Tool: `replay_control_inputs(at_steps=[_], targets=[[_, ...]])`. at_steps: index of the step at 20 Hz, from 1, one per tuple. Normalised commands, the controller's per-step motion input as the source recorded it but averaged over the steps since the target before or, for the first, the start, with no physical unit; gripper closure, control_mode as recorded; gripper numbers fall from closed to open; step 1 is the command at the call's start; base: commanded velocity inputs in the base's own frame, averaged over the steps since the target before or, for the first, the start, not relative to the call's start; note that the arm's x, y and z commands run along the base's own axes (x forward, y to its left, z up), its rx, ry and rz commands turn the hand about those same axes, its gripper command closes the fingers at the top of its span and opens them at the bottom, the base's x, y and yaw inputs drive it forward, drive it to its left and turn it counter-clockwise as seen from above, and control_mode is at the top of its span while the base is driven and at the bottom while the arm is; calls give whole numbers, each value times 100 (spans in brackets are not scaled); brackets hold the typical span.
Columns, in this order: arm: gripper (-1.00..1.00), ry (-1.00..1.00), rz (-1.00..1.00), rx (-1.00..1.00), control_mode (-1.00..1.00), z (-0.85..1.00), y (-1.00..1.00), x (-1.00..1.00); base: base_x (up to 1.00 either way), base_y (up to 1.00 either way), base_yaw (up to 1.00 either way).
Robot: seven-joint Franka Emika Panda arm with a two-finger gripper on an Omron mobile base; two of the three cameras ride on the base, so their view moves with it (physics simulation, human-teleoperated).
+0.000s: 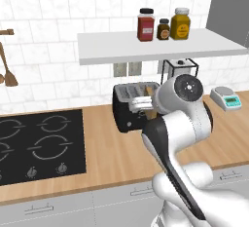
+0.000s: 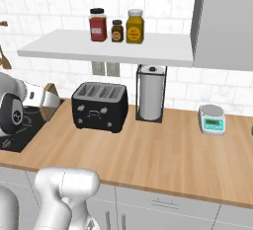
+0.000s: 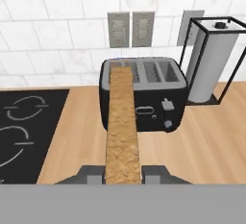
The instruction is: Start the toaster. Once the lever pops up, take the bread to the plate on the dining counter.
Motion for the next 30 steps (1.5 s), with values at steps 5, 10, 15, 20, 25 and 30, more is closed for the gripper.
replay_control_inputs(at_steps=[5, 10, 15, 20, 25, 30], targets=[[100, 12, 0, -1, -100, -4, -31, -57, 0, 0, 0], [100, 0, 0, 0, -100, 0, 0, 0, 0, 0, 0], [100, 0, 0, 0, -100, 0, 0, 0, 0, 0, 0], [100, 0, 0, 0, 100, 0, 0, -3, -74, 0, 5], [100, 0, 0, 0, 100, 0, 0, 0, -100, 0, 5], [100, 0, 0, 0, 100, 0, 0, 0, -91, -12, 59]])
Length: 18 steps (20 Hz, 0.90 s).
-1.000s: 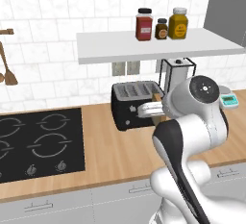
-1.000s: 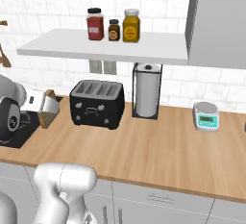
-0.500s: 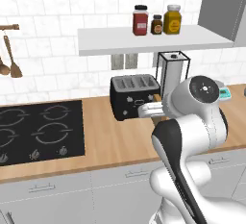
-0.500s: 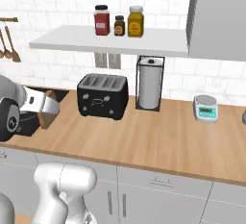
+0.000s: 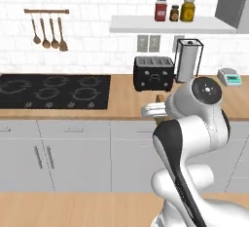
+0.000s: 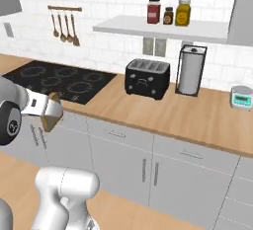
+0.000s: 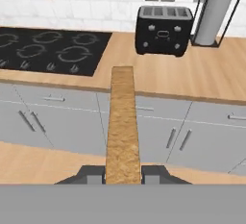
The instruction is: Start the toaster. Once the lever pops up, take the bread to the plate on the dining counter.
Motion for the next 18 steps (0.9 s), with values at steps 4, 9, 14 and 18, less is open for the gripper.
replay_control_inputs(at_steps=[4, 9, 14, 18], targets=[[100, 0, 0, 0, 100, 0, 0, 0, -55, -17, 100], [100, 0, 0, 0, 100, 0, 0, 0, -29, -2, 100], [100, 0, 0, 0, 100, 0, 0, 0, -27, 0, 100], [100, 0, 0, 0, 100, 0, 0, 0, -17, 0, 100]])
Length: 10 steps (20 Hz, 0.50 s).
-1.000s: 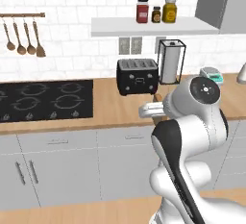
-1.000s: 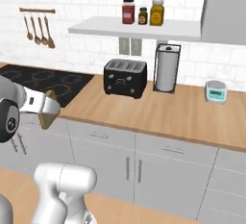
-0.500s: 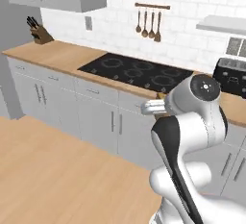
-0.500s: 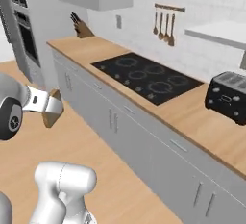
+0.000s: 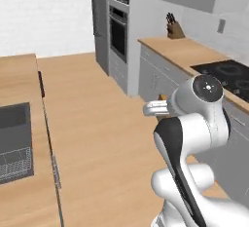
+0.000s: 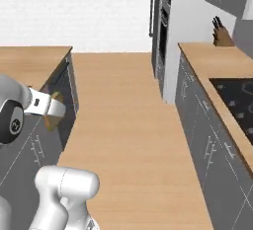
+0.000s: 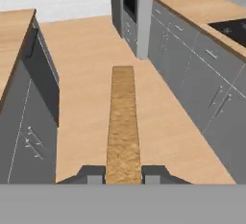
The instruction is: Start the toaster. Once the lever pops up, take the bread to the plate on the dining counter.
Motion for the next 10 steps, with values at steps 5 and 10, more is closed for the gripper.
replay_control_inputs(at_steps=[5, 10], targets=[[100, 0, 0, 0, 100, 0, 0, 0, -14, 0, 100], [100, 0, 0, 0, 100, 0, 0, 0, -19, 0, 100]])
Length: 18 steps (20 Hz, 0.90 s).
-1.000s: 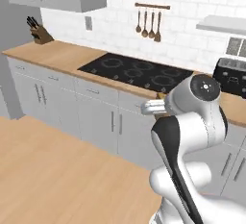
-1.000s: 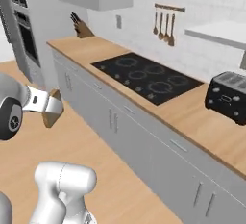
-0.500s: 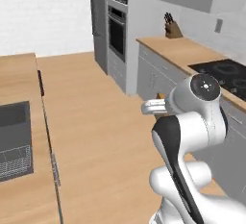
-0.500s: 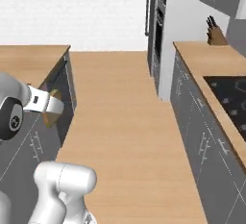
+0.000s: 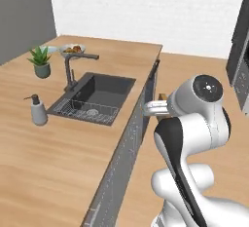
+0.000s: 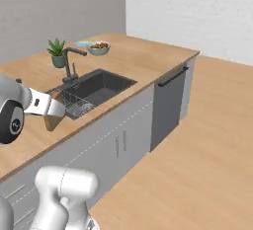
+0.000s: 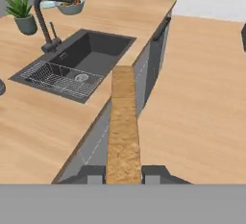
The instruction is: Start the toaster. Once the lever pops up, take the bread to the plate on the dining counter.
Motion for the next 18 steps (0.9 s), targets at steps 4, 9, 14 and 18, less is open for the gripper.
replay_control_inputs(at_steps=[4, 9, 14, 18], targets=[[100, 0, 0, 0, 100, 0, 0, 0, -18, 0, 100], [100, 0, 0, 0, 100, 0, 0, 0, -28, 24, 100], [100, 0, 0, 0, 100, 0, 0, 0, -21, 83, 88], [100, 0, 0, 0, 100, 0, 0, 0, -6, 100, 66]])
